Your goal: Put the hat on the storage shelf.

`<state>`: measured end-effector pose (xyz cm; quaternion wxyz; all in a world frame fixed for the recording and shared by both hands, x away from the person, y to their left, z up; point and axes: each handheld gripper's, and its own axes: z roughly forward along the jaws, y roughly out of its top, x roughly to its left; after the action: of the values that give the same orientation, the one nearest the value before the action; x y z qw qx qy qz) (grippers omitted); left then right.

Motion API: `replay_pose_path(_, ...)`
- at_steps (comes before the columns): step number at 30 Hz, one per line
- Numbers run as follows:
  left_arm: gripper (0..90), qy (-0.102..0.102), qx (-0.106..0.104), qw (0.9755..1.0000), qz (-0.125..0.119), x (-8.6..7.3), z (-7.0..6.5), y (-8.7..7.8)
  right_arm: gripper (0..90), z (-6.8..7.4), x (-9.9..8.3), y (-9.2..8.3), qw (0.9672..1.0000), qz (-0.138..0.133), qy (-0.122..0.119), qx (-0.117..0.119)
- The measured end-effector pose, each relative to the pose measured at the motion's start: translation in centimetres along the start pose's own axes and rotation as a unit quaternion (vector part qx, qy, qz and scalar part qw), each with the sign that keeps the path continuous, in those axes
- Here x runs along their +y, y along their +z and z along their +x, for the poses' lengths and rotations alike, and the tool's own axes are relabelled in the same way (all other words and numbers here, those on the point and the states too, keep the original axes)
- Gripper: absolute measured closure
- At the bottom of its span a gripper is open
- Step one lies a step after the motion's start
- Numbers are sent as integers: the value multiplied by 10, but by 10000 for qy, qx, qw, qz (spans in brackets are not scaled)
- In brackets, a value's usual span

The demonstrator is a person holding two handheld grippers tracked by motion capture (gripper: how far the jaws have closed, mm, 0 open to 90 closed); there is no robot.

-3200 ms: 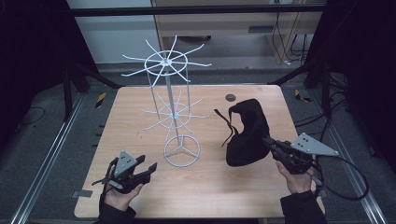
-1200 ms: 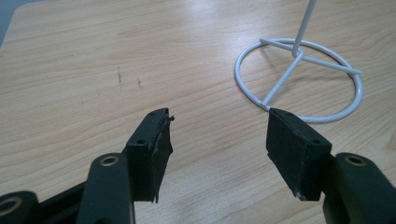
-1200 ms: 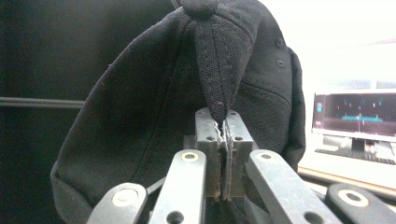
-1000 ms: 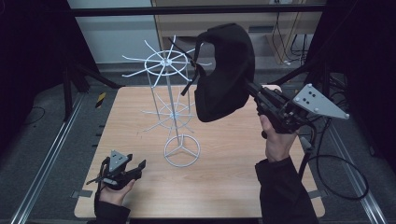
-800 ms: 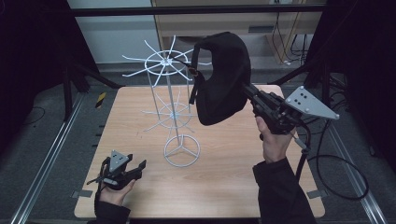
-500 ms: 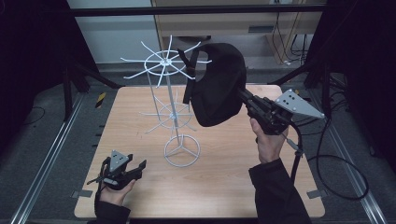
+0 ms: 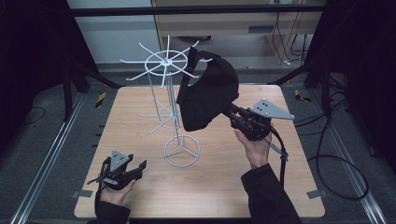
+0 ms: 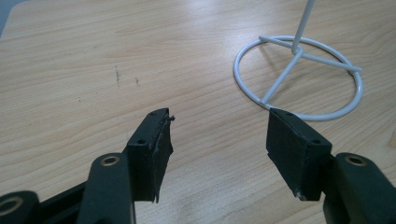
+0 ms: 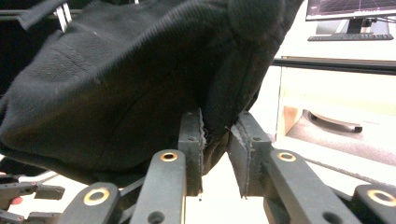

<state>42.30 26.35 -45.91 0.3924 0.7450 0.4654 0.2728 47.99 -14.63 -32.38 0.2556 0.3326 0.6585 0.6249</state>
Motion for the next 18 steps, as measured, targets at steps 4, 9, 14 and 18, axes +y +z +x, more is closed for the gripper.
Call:
replay_pose_path(4,402,-1,9,10000,8,0,0,0,652,0,-4,2,9997,36,-169,-154)
replay_pose_path(9,401,-16,16,10000,4,-1,1,0,509,-4,-8,-8,9988,-102,-260,-406)
replay_pose_path(14,388,-61,42,10000,34,-1,3,2,388,-19,-27,-27,9971,46,-207,-725)
replay_pose_path(18,351,-61,71,9999,47,-2,6,3,295,-31,-56,-37,9939,546,-212,-931)
